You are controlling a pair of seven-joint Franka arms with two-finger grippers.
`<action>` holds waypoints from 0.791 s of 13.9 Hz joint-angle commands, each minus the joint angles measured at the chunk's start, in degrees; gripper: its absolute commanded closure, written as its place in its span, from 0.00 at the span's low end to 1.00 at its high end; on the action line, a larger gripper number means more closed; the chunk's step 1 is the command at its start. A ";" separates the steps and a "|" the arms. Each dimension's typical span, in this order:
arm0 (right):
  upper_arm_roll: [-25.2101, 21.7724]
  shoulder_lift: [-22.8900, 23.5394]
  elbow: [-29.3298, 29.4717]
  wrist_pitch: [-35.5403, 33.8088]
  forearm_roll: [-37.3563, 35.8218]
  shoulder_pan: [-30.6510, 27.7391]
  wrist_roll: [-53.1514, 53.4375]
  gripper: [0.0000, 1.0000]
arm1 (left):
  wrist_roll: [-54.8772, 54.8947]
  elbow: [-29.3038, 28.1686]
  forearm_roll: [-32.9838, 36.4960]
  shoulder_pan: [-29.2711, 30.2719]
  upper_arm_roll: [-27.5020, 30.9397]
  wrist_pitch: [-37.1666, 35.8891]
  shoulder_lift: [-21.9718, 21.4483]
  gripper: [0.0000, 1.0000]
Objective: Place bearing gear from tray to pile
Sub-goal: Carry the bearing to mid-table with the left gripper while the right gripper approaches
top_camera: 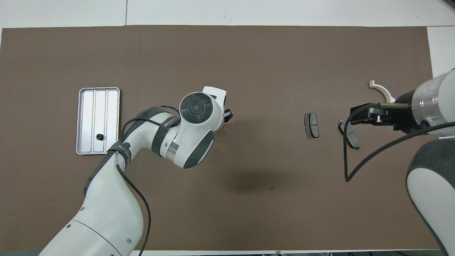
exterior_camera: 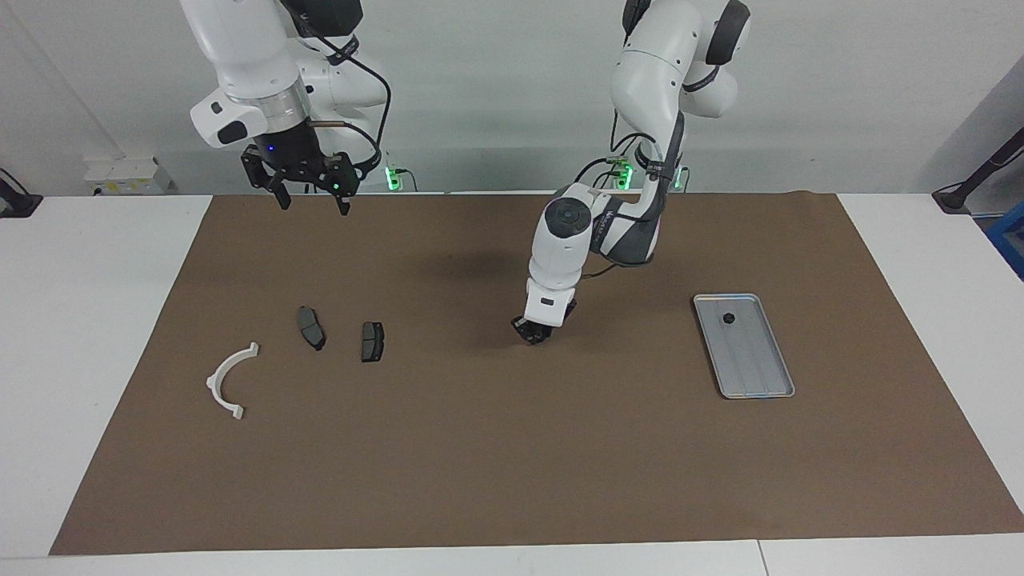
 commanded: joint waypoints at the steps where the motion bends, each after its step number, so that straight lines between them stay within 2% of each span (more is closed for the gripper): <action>1: -0.04 -0.51 -2.46 2.46 1.18 0.03 2.38 0.00 | -0.44 -2.25 -0.95 -0.76 0.70 1.60 -1.40 0.29; 2: -0.04 -0.33 -2.38 2.46 1.18 0.12 3.08 0.00 | -0.61 -1.99 -0.95 -0.68 0.79 1.16 -1.40 0.00; 4: -0.04 0.11 -2.38 2.64 1.18 1.44 4.49 0.00 | -1.49 -1.03 -0.34 -0.68 0.87 -1.90 -1.84 0.00; 6: -0.04 0.81 -2.64 3.87 1.18 2.22 6.25 0.00 | 0.60 -2.94 -0.07 0.46 0.87 -6.81 -6.12 0.00; 8: -0.13 2.56 -2.64 5.53 0.57 4.59 9.14 0.00 | 9.18 -8.72 -0.07 4.66 0.79 -8.94 -13.14 0.00; 10: -0.13 5.02 -2.55 7.38 0.13 8.54 16.15 0.00 | 19.64 -17.24 -0.07 9.67 0.79 -8.69 -20.44 0.00; 11: -0.13 6.34 -2.46 8.52 0.04 10.56 19.58 0.00 | 24.04 -19.28 -0.07 12.22 0.79 -8.86 -22.30 0.00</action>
